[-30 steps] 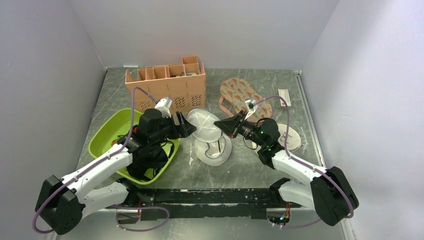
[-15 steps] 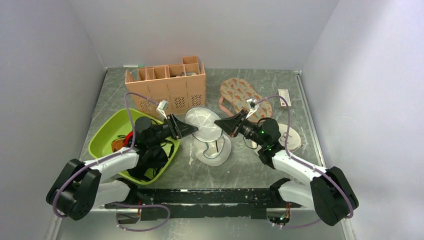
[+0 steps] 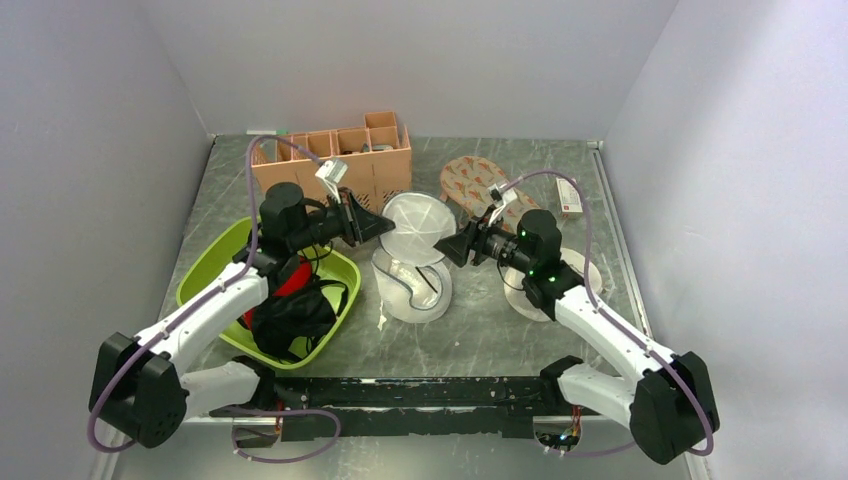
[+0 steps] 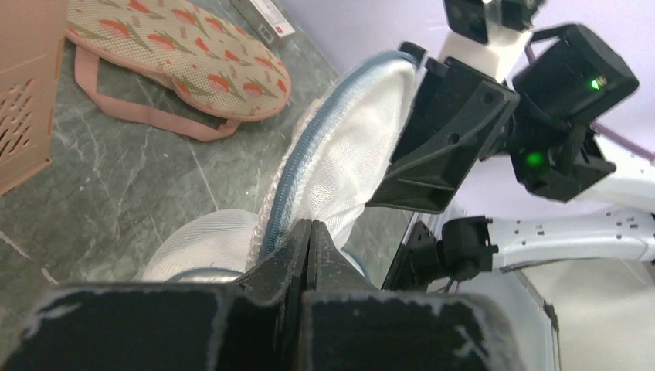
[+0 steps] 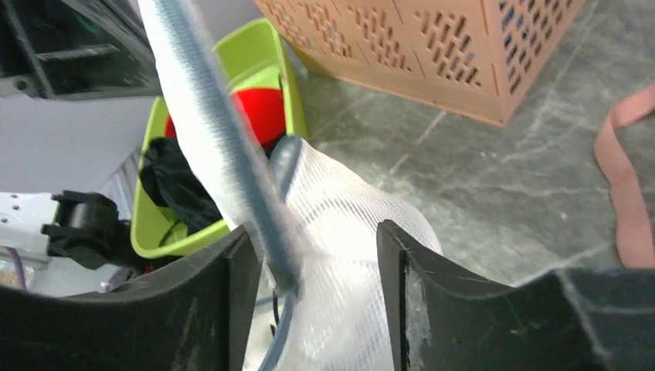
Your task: Unzip the laundry bag and remove the bra
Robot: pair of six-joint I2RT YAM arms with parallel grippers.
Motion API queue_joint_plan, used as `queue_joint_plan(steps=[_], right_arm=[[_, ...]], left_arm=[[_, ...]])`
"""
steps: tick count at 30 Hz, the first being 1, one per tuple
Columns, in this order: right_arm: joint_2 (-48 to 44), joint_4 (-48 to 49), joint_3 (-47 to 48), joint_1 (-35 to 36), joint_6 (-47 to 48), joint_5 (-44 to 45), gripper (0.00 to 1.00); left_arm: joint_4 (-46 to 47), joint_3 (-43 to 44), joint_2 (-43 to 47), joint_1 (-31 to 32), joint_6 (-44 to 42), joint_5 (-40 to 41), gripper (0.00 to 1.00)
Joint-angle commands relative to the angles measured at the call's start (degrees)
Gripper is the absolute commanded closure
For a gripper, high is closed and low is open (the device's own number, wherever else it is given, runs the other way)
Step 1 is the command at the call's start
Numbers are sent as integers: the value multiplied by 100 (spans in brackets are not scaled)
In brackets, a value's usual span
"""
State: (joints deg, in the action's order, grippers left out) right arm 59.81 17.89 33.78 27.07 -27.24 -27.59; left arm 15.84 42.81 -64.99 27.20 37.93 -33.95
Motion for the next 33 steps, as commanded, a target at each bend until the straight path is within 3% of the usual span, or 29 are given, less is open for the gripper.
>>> queue_joint_plan(steps=[1, 5, 12, 14, 17, 18, 19, 21, 27, 29, 33], right_arm=[[119, -903, 290, -284, 475, -698, 40], [168, -462, 250, -590, 149, -1176, 31], [428, 569, 107, -772, -638, -1326, 33], [462, 994, 29, -779, -908, -1336, 44], [571, 1405, -11, -781, -1291, -1187, 91], [607, 1417, 19, -782, -1367, -1096, 100], [637, 1385, 32, -780, -1409, -984, 100], [662, 1404, 30, -787, -1465, -816, 100], [710, 1577, -189, -799, -1781, -361, 100], [707, 1575, -268, -803, -1891, -177, 100], [619, 1502, -449, -817, -2010, 273, 100]], left_arm=[[-903, 603, -356, 39, -909, -781, 93], [-1283, 994, -635, 33, -1159, -1084, 93], [-1883, 1379, -847, 40, -1339, -598, 93], [-2097, 1486, -939, 39, -1339, -336, 93], [-2346, 1636, -1082, 39, -1335, -90, 93], [-2409, 1680, -1126, 35, -1333, -57, 93], [-2474, 1719, -1156, 35, -1339, -29, 93], [-2642, 1813, -1178, 37, -1356, 143, 82], [-3164, 1741, -765, 100, -1532, 1353, 21], [-3126, 1581, -605, 128, -1496, 1393, 15], [-2787, 1184, -514, 274, -1201, 1152, 15]])
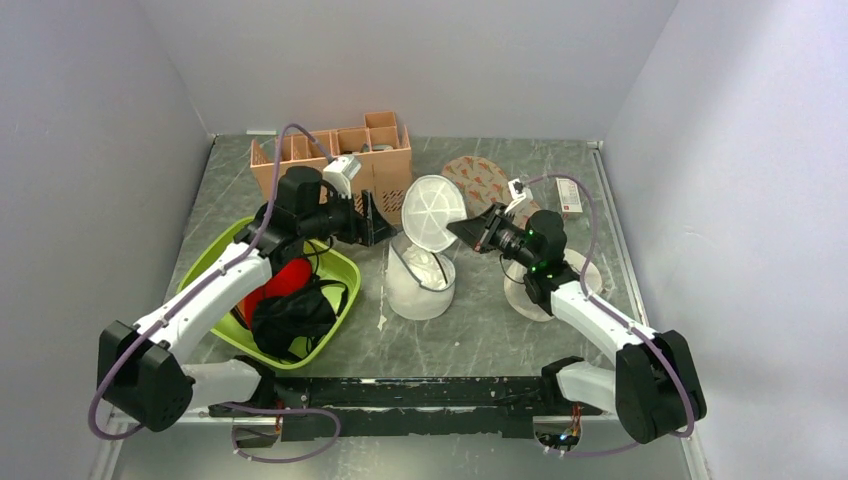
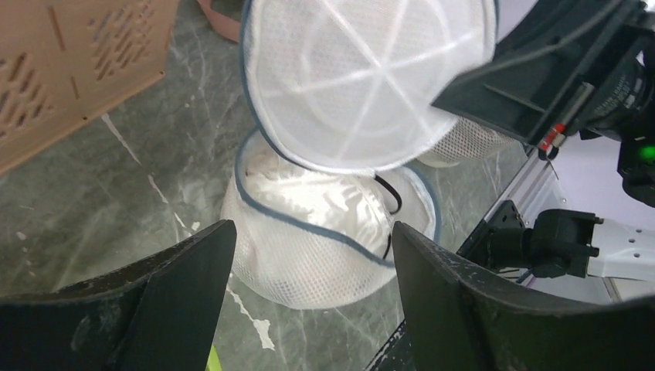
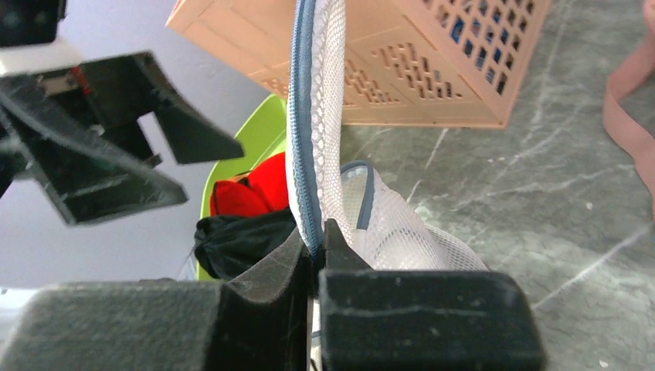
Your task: Unzip the laundry bag and remove the bra
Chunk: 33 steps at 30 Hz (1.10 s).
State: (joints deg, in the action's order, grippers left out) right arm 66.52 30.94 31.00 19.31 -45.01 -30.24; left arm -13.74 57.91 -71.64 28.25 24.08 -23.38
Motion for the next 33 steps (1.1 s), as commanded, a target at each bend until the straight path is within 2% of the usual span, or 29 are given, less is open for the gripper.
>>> queue_joint_plan(steps=[1, 5, 9, 10, 12, 13, 16, 21, 26, 29, 33], right_arm=[[-74, 117, -202, -38, -209, 608, 100], [-178, -1060, -112, -48, -20, 1323, 99], [-441, -2184, -71, -79, 352, 2103, 83], [-548, -2466, -76, -83, 422, 2403, 75], [-727, -3020, -66, -95, 478, 3020, 43], [-799, -3293, -4, -112, 510, 3262, 33], [-989, -3665, 107, -144, 890, 3285, 19], [-886, -3515, 303, -146, 1774, 1393, 19], [-758, -3245, 272, -122, 1977, -165, 30], [-842, -3475, 455, 13, 2220, -232, 31], [-637, -4127, 1140, 535, 2708, 306, 31]], left_arm=[[278, -408, 131, 243, 269, 71, 17], [468, -457, -87, 719, 396, 314, 19], [403, -268, -426, 1217, 299, 717, 19], [397, -231, -490, 1272, 273, 765, 19], [442, -223, -570, 1322, 271, 771, 19], [491, -234, -597, 1334, 286, 749, 19], [517, -225, -662, 1335, 284, 710, 20], [400, -161, -679, 1340, 206, 865, 18], [350, -8, -767, 1391, 185, 835, 25], [319, 25, -782, 1416, 233, 955, 31], [310, -77, -659, 1420, 373, 1320, 27]])
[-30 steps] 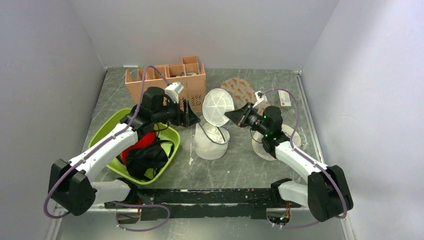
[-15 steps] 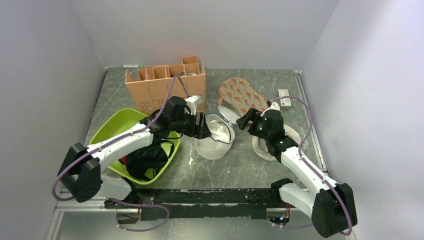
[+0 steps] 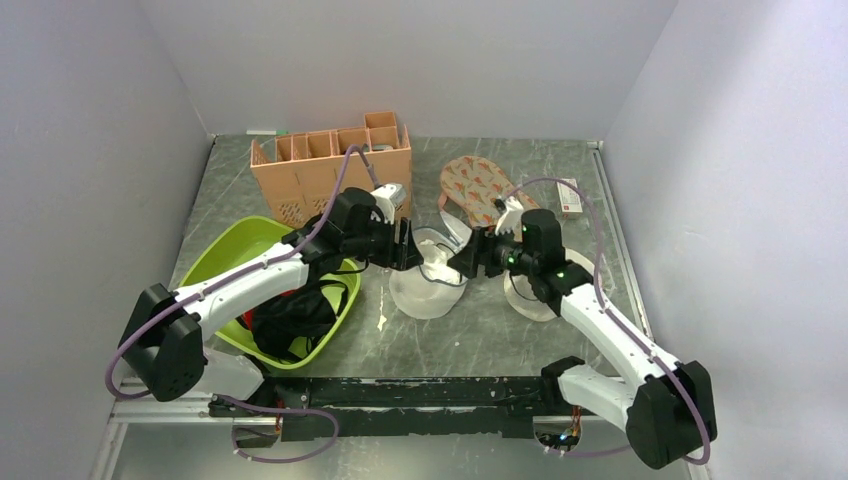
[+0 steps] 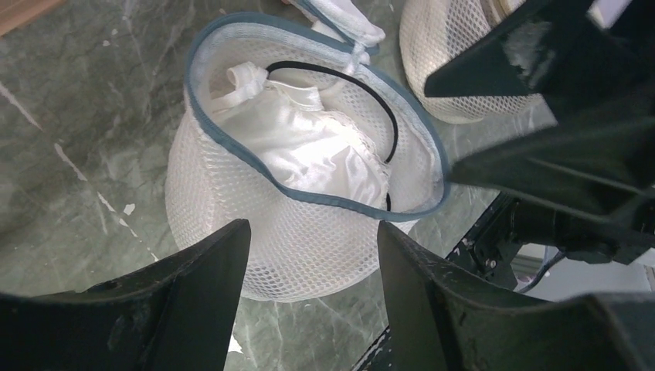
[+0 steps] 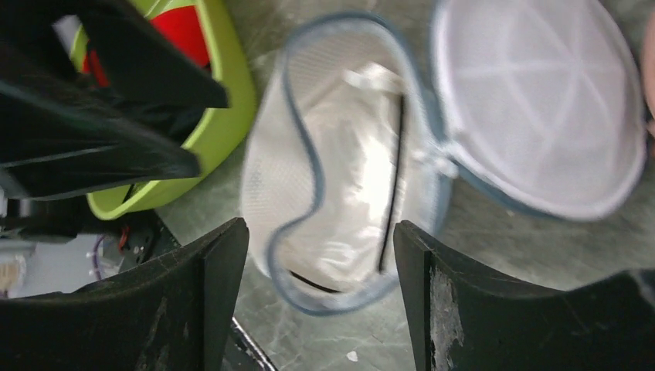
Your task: Unzip the laundry bag and remove the bra
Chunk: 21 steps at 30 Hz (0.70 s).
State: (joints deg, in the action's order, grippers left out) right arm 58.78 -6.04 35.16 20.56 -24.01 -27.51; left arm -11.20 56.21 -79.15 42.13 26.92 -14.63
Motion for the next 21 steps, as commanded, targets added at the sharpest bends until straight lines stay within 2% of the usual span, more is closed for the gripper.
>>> queue_joint_plan(steps=[1, 7, 9, 11, 12, 16, 18, 21], right_arm=[[270, -522, 884, 568, 631, 125, 30], [1818, -1043, 1738, 1056, 281, -291, 28], [2164, -1317, 1893, 1082, 76, -220, 22], [2359, -1434, 1920, 1118, 63, -393, 7], [2437, -1515, 1943, 1158, 71, -361, 5], [2705, -1700, 2021, 1399, 128, -79, 4], [2783, -1459, 1973, 1479, 4, -455, 5], [2738, -888, 1900, 1553, -312, -1164, 13]], left_arm=[[15, 78, 124, 28, 135, 602, 27], [-215, -110, 427, 18, 312, 1163, 25], [-289, -193, 602, 23, 342, 1322, 24], [-345, -298, 807, 10, 370, 1512, 22], [-357, -355, 950, 13, 390, 1589, 22], [-342, -554, 1209, 5, 410, 1751, 20], [-377, -539, 1222, -3, 379, 1779, 20], [-442, -444, 1212, -4, 328, 1834, 20]])
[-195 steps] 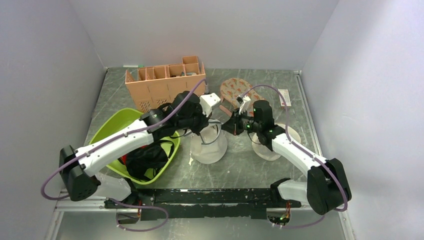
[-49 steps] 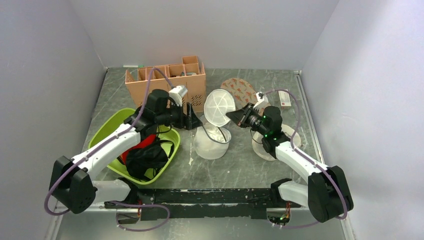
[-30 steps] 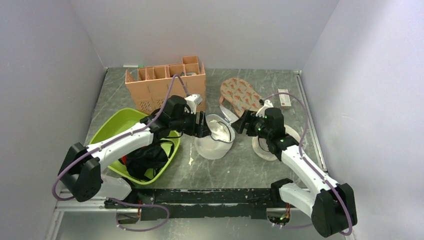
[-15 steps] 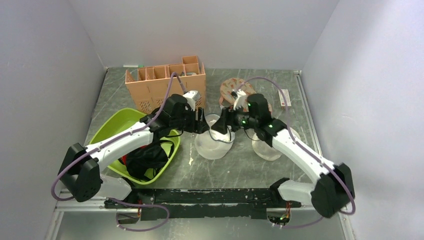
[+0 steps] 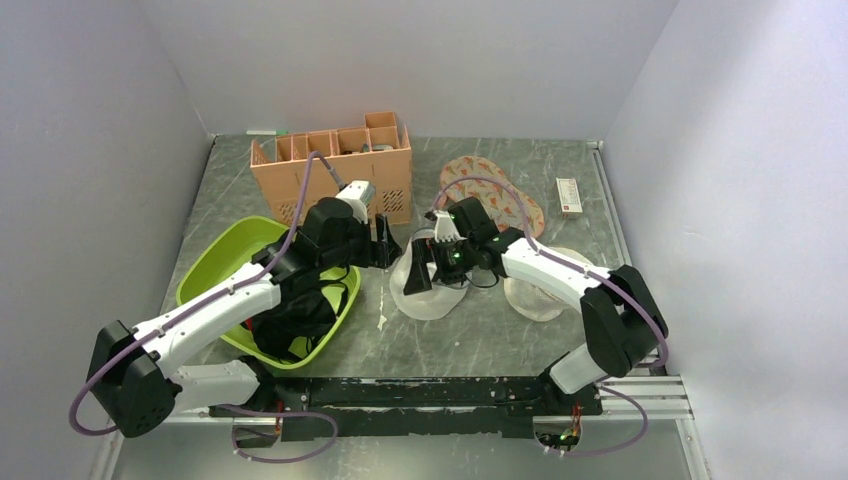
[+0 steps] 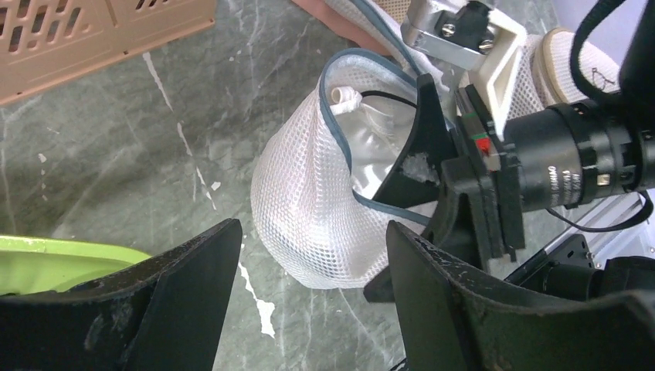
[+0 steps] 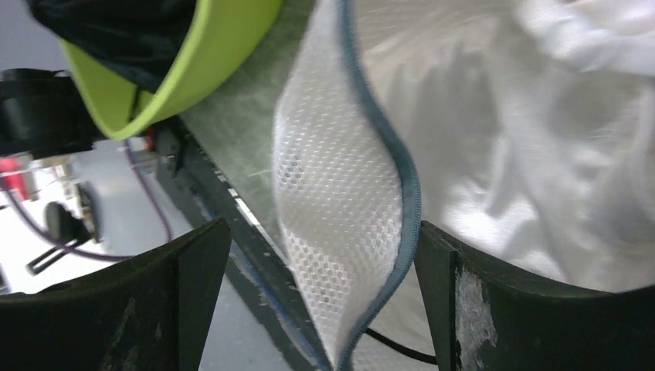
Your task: Unzip the laundry bag and remove the bra
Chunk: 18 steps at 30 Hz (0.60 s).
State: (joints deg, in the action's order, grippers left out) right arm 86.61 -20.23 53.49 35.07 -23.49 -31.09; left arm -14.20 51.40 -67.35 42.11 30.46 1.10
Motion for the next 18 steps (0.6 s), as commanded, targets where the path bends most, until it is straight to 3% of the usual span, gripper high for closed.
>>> queue_joint_plan(steps=[1, 6, 10, 12, 15, 18], right_arm=[[-115, 709, 65, 107, -435, -895, 15], [-757, 1388, 103, 107, -745, -1420, 20], [-1241, 2706, -403, 102, -1578, -2287, 18], [-1340, 2867, -478, 69, -1790, -2471, 17], [-1593, 1678, -220, 4, -1182, -1681, 11], [-1844, 152, 209, -140, -404, 442, 6]], left_arm=[[-163, 58, 34, -3, -31, 278, 20], [-142, 54, 189, -5, -31, 307, 21], [-126, -50, 425, -4, 0, 483, 21], [-78, -126, 595, -7, 4, 579, 21], [94, -256, 828, -7, 4, 628, 21], [162, -244, 851, -4, -57, 496, 20]])
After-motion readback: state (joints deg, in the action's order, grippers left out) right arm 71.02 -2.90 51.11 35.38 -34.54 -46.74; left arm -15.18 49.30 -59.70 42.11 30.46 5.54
